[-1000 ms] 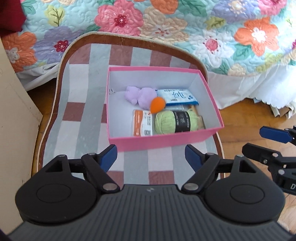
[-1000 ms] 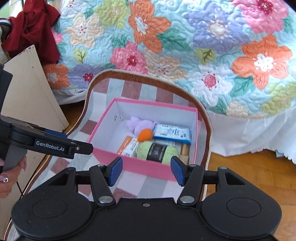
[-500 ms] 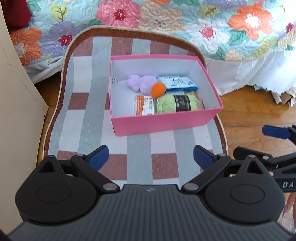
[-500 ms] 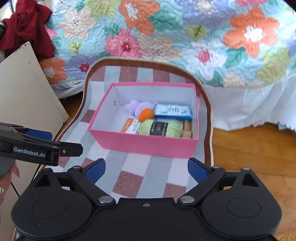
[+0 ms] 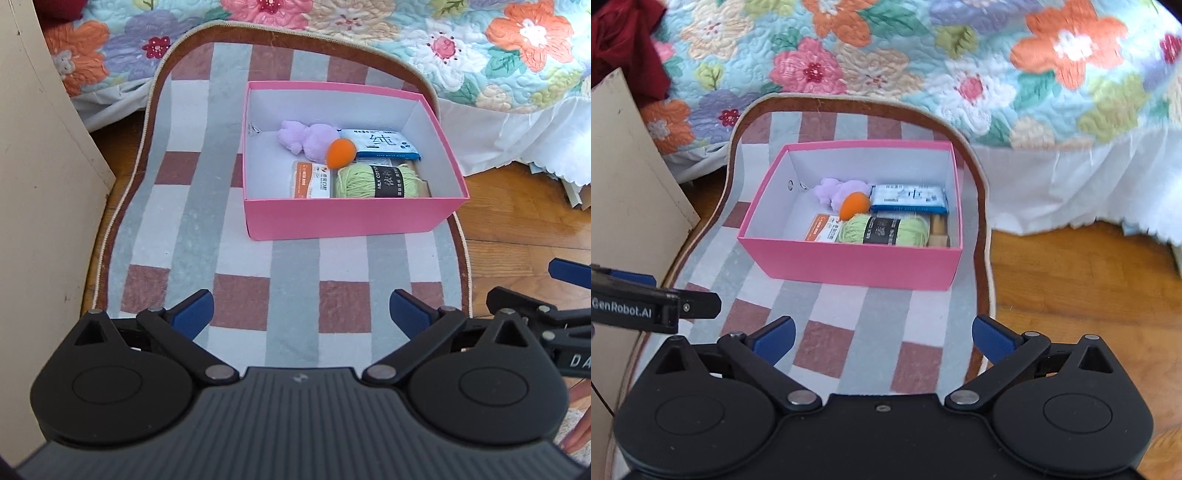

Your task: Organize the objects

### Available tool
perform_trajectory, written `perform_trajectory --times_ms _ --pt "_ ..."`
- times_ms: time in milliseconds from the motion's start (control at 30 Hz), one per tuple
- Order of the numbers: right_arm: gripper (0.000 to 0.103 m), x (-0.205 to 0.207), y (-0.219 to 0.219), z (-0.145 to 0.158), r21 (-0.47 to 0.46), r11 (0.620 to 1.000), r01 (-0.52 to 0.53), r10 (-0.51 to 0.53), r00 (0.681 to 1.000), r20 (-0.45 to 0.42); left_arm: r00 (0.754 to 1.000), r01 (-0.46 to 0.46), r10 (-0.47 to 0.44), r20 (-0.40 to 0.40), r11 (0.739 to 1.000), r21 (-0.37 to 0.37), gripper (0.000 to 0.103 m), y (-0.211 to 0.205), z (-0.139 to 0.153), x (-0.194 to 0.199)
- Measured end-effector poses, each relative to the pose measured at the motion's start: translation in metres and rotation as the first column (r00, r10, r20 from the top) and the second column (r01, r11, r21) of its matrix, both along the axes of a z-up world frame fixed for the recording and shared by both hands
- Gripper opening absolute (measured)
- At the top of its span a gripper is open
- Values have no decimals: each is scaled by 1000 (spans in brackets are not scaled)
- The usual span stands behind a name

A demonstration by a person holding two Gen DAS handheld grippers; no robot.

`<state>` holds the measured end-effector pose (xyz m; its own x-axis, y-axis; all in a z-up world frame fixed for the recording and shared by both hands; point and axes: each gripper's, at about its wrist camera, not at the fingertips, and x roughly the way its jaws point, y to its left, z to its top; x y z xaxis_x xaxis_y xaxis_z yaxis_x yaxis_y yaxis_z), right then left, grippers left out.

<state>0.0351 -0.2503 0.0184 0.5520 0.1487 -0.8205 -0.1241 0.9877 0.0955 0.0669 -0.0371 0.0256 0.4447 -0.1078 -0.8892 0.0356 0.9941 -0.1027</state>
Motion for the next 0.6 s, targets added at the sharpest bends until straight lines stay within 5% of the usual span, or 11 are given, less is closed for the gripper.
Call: perform_trajectory --times_ms 600 --pt "103 -2 -3 3 -41 998 44 -45 999 -21 999 4 -4 -44 1000 20 103 1 -5 -6"
